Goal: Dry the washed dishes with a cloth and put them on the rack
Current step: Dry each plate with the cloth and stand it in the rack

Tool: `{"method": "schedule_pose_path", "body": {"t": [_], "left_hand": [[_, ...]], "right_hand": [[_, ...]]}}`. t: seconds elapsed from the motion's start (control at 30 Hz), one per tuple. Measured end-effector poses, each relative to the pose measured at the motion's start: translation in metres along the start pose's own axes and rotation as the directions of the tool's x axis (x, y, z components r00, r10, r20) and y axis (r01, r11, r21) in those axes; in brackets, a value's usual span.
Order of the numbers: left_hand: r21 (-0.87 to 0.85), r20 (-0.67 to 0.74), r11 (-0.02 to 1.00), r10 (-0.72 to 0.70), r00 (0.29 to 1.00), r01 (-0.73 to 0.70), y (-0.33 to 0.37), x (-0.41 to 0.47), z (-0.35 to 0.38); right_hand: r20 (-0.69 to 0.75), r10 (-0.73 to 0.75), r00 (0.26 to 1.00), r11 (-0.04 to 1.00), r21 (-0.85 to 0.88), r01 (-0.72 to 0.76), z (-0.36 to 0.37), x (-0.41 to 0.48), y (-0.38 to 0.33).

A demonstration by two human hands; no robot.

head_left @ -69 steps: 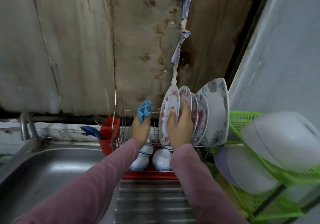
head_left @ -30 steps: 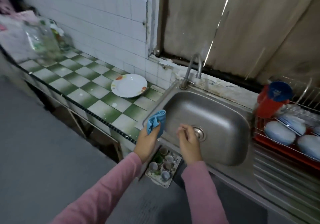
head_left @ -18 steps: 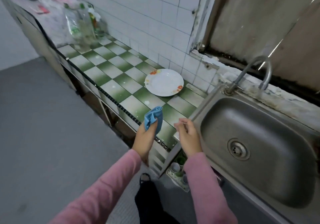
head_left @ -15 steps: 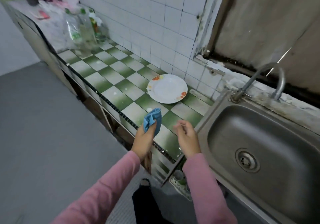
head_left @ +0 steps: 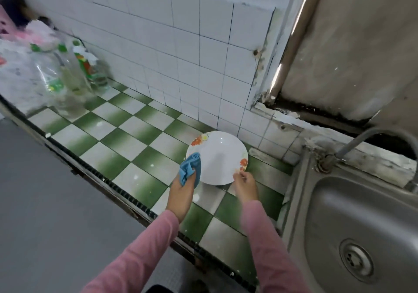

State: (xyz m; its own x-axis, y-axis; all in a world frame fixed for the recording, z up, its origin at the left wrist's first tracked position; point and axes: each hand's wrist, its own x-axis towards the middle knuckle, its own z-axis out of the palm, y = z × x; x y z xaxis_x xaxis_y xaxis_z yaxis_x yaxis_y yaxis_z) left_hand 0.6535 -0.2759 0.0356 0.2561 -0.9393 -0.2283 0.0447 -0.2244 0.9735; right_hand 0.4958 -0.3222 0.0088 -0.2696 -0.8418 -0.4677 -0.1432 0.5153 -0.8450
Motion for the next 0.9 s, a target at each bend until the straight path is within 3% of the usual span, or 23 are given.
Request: {"method": "schedule_pose_path", "body": {"t": [0.2, 0.4, 0.63, 0.9], "left_hand": [[0.046, 0.120, 0.999, -0.034, 0.992, 0.028, 0.006, 0.067, -0.010], [0.134, 0.270, 0.990, -0.086, 0.959, 0.051, 0.006, 0.127, -0.031], [0.226, 0.454, 0.974, -0.108, 0.885, 0.003, 0.011, 0.177, -0.048], [0.293, 0.454, 0.955, -0.097, 0.886, -0.046, 0.015, 0.213, -0.062]], "right_hand": [[-0.151, 0.172, 0.973, 0.985, 0.024, -0.171, 0.025, 0.040, -0.004], [-0.278, 0.244, 0.929, 0.968, 0.007, -0.252, 0.057, 0.064, 0.000], [-0.391, 0.377, 0.839, 0.919, 0.044, -0.392, 0.083, 0.076, 0.002], [-0.483, 0.387, 0.785, 0.902, 0.020, -0.432, 0.089, 0.098, 0.011]]}}
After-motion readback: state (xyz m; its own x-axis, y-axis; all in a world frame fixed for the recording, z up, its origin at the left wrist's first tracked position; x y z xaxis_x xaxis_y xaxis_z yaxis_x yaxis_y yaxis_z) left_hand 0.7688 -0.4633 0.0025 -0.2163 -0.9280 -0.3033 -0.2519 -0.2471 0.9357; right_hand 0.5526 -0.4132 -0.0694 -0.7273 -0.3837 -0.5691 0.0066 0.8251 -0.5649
